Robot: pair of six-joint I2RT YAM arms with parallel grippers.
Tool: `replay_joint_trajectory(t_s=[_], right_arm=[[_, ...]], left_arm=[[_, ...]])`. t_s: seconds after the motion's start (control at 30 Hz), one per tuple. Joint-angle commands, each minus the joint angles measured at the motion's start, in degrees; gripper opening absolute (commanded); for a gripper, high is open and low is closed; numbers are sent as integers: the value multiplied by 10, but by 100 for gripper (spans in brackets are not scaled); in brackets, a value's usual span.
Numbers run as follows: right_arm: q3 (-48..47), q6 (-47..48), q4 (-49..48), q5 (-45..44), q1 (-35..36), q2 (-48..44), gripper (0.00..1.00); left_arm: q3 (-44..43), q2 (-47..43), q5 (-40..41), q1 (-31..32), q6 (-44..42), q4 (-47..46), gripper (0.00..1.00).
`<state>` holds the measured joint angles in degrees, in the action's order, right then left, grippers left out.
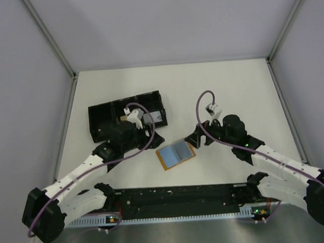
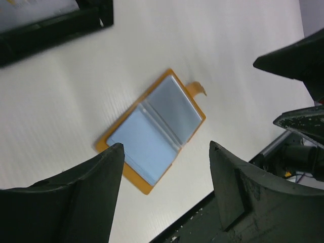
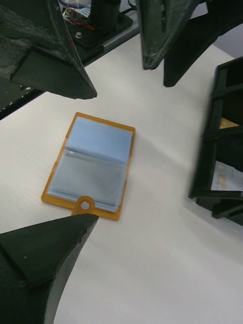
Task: Take the credit cards out of the card holder
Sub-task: Remove the credit card from the card holder.
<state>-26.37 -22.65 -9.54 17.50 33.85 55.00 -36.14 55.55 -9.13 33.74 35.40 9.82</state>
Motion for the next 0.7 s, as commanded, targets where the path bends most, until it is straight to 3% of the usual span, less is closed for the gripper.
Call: replay_joint_trajectory(t_s=[0.0, 0.2, 0.47, 0.67], right_arm=[[-25, -28, 14, -22, 30, 29, 92], [-29, -41, 15, -20, 48, 79, 88], [-34, -55, 13, -47, 49, 125, 84], [-43, -69, 12, -55, 49, 164, 79]], left_arm=[[62, 36, 5, 64, 66, -176, 71], [82, 158, -8, 92, 73, -313, 68], [77, 274, -4, 98, 73, -353, 66], [97, 300, 2, 98, 100, -372, 65]])
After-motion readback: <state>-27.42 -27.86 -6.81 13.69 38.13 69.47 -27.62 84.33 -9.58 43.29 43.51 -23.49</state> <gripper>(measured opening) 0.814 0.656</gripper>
